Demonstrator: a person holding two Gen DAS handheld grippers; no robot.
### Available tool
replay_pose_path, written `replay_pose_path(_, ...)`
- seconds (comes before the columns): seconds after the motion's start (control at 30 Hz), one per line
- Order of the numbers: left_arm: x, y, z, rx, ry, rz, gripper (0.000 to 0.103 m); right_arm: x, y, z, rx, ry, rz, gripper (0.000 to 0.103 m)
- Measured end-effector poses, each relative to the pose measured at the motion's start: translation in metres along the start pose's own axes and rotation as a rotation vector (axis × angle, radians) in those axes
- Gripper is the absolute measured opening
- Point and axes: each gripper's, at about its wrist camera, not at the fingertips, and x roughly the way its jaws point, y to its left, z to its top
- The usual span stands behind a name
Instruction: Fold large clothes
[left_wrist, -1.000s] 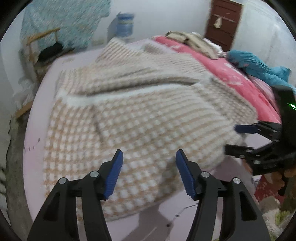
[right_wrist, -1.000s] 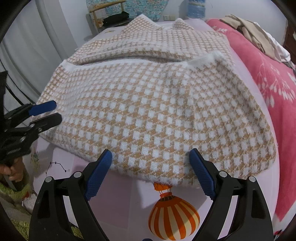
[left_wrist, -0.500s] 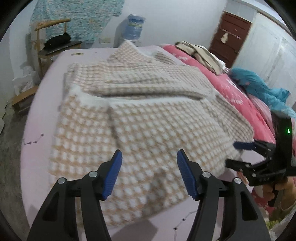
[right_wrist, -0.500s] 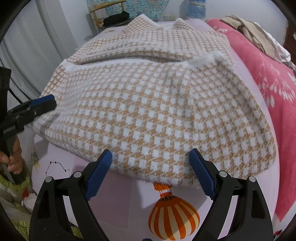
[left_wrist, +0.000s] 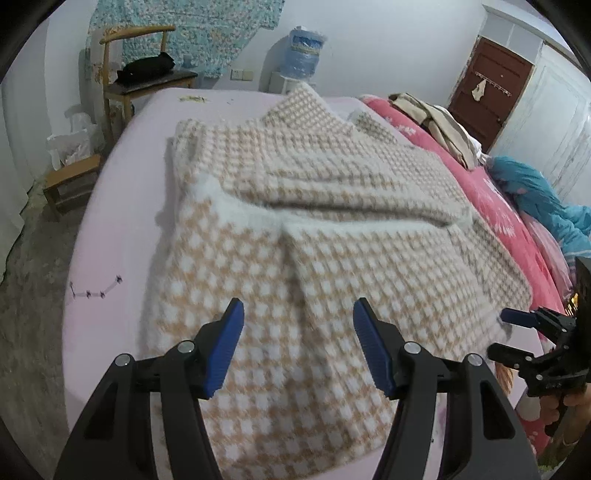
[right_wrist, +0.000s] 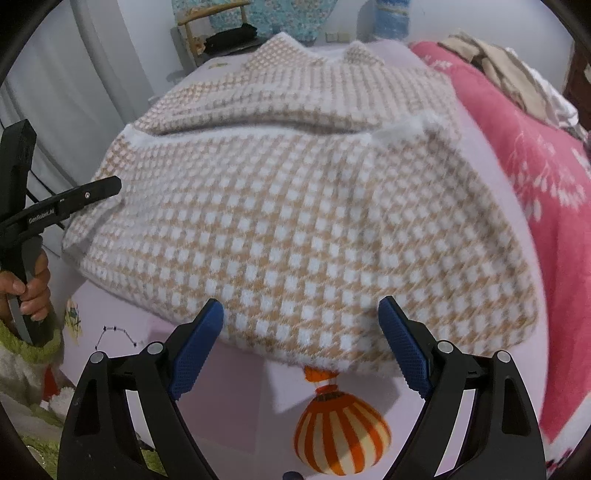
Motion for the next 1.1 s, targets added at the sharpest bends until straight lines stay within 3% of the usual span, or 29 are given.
replay_pose_path(0.27, 0.005, 0.01, 0.016, -0.023, 0.009, 0.052, 0.06, -0.004, -0.004, 0.021, 0.014, -0.05, -0.005, 0.085)
replay_pose_path(0.47, 0.0, -0.009, 0.028, 0.028, -0.003, 0.049, 0.071, 0.0, -0.009, 0.033, 0.039, -0.059, 0.014, 0.089)
replay_pose_path(0.7, 0.016, -0.032, 0.038, 0.077, 0.038, 0.081, 0.088, 0.002, -0.012, 0.049, 0.06, -0.087, 0.046, 0.09)
replay_pose_path(0.87, 0.036, -0.041, 0.038, 0.104, 0.084, 0.137, 0.091, 0.005, -0.013, 0.058, 0.059, -0.098, 0.007, 0.09)
replay_pose_path(1.0, 0.055, -0.037, 0.033, 0.077, 0.143, 0.168, 0.093, 0.007, -0.023, 0.063, 0.081, -0.101, -0.021, 0.09)
replay_pose_path(1.1, 0.058, -0.032, 0.031, 0.051, 0.141, 0.168, 0.097, 0.015, -0.036, 0.063, 0.111, -0.086, -0.043, 0.09)
